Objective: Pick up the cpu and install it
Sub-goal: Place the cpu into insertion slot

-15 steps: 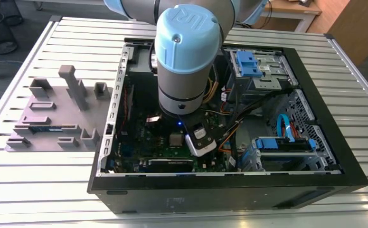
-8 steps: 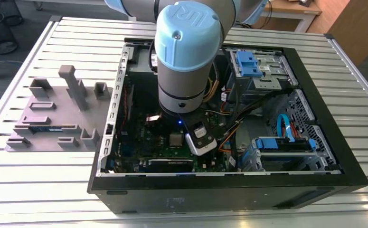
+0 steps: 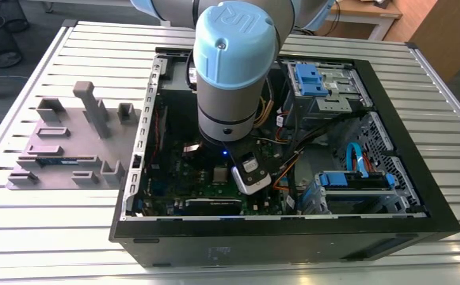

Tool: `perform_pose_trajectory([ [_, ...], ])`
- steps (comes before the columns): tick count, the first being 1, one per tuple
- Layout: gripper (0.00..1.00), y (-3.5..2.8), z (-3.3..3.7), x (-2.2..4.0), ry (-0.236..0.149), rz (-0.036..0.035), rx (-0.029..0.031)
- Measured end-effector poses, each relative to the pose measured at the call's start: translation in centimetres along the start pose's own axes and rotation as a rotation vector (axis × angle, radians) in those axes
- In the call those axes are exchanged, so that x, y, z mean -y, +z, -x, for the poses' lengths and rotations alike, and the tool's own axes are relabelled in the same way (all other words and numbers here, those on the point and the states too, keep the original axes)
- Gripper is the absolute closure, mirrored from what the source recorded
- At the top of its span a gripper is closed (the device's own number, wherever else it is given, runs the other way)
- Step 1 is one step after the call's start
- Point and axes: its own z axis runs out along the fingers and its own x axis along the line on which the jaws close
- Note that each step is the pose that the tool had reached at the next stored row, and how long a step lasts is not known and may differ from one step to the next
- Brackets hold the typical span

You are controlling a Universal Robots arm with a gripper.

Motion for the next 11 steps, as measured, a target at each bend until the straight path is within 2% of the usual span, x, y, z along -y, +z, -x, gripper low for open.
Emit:
perform_pose_trajectory([
  [6, 0.62, 0.0, 0.0, 0.0, 0.0, 0.0, 0.0],
  [8, 0.61, -0.01, 0.0, 0.0, 0.0, 0.0, 0.0],
  [9, 0.55, -0.01, 0.0, 0.0, 0.0, -0.0001, -0.0001],
  [11, 0.55, 0.07, 0.0, 0.01, 0.0, -0.0002, -0.0001],
])
